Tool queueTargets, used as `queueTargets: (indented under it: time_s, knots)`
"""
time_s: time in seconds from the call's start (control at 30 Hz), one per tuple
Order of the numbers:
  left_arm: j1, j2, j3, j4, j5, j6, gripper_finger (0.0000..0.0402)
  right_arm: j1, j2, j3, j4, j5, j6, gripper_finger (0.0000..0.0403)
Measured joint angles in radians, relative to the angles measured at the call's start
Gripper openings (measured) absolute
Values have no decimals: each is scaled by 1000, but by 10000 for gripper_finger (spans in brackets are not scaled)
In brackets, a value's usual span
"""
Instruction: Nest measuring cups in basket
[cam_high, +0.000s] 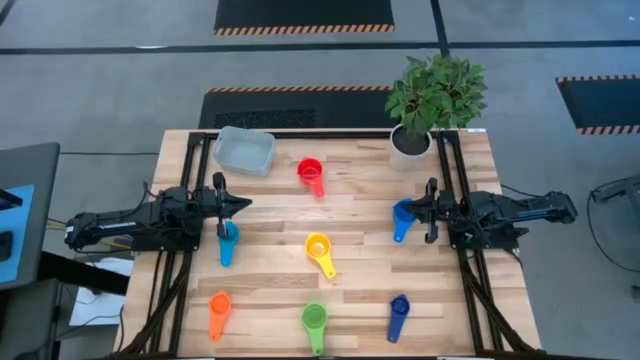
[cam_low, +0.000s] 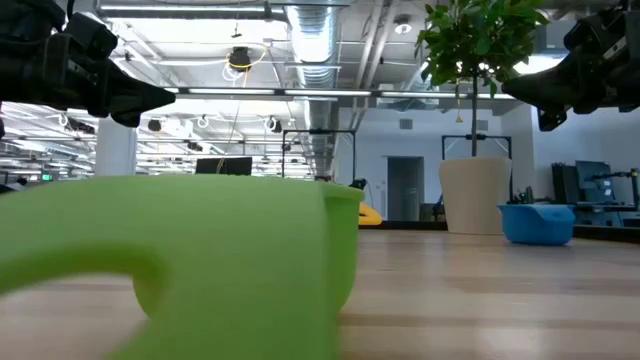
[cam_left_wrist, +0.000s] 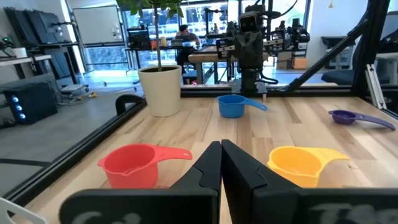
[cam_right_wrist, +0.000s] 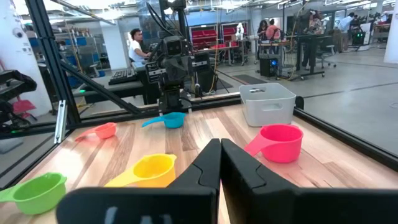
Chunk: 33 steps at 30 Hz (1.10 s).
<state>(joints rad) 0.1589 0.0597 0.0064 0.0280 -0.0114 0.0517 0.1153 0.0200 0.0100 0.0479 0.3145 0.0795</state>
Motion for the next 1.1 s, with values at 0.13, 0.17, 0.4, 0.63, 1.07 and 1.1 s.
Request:
queueTargets:
  time_s: [0.13, 0.17, 0.4, 0.63, 1.07, 1.1]
  knots:
    - [0, 0, 0, 0, 0, -61, 0, 0, 0, 0, 0, 0, 0, 37]
    - [0, 0, 0, 0, 0, -88, 0, 0, 0, 0, 0, 0, 0, 37]
    - [0, 0, 0, 0, -1, -153, 0, 0, 0, 0, 2, 0, -1, 37]
    - [0, 0, 0, 13, -69, -118, 0, -1, -1, -1, 174, 2, 18, 37]
    - [-165, 158, 0, 50, -147, -336, 41, -6, 6, -1, 283, 16, 39, 37]
    - [-191, 187, 0, 81, -181, -344, 41, -8, 7, -1, 274, 35, 57, 37]
